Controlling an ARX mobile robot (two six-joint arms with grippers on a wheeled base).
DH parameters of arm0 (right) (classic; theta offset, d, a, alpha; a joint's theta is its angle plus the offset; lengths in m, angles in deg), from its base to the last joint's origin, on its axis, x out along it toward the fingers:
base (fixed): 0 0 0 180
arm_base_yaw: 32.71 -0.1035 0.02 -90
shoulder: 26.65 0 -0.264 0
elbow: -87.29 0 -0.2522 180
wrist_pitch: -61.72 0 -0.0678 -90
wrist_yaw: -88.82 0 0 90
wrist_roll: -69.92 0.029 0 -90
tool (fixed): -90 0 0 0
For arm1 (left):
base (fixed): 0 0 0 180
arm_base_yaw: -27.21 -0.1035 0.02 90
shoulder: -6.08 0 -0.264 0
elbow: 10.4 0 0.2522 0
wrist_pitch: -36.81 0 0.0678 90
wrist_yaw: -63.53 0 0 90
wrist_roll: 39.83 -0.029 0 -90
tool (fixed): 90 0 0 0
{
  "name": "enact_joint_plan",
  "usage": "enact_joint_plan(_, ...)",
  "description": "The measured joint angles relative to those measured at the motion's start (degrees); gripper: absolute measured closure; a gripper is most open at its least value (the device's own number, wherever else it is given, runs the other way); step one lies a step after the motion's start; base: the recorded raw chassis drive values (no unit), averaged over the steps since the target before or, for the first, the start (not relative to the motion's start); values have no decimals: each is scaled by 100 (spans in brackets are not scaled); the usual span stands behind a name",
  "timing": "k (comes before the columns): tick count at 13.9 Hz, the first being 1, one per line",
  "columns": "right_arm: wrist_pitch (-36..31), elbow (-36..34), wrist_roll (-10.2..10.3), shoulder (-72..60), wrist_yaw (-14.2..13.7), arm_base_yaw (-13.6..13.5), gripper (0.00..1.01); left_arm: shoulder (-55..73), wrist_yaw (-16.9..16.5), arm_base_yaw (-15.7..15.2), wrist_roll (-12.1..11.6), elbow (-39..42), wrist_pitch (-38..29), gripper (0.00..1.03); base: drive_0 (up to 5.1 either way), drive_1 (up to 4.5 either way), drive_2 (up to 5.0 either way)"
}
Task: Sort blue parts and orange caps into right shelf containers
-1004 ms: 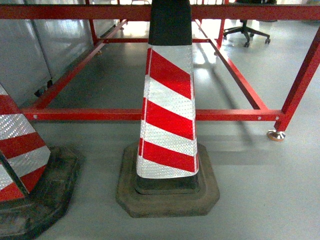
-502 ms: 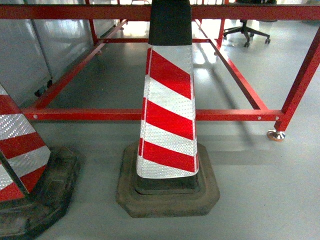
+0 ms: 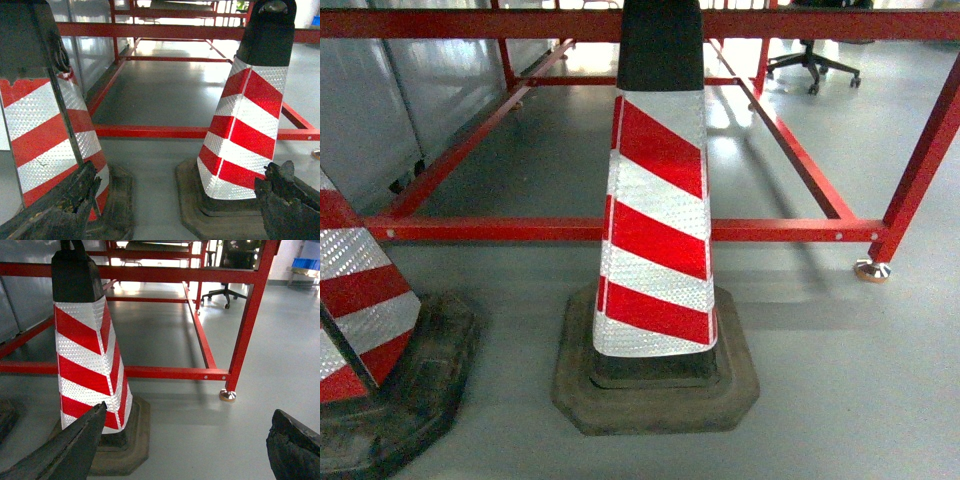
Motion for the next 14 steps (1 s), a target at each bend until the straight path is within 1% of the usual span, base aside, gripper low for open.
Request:
enact_joint_plan(8,11,0,2,0,0,0,3,0,15,0,2,-2,9,5,0,0,0)
enact_joint_plan(14,7,0,48,0,2,0,3,0,2,0,-2,0,2,5,0,0,0)
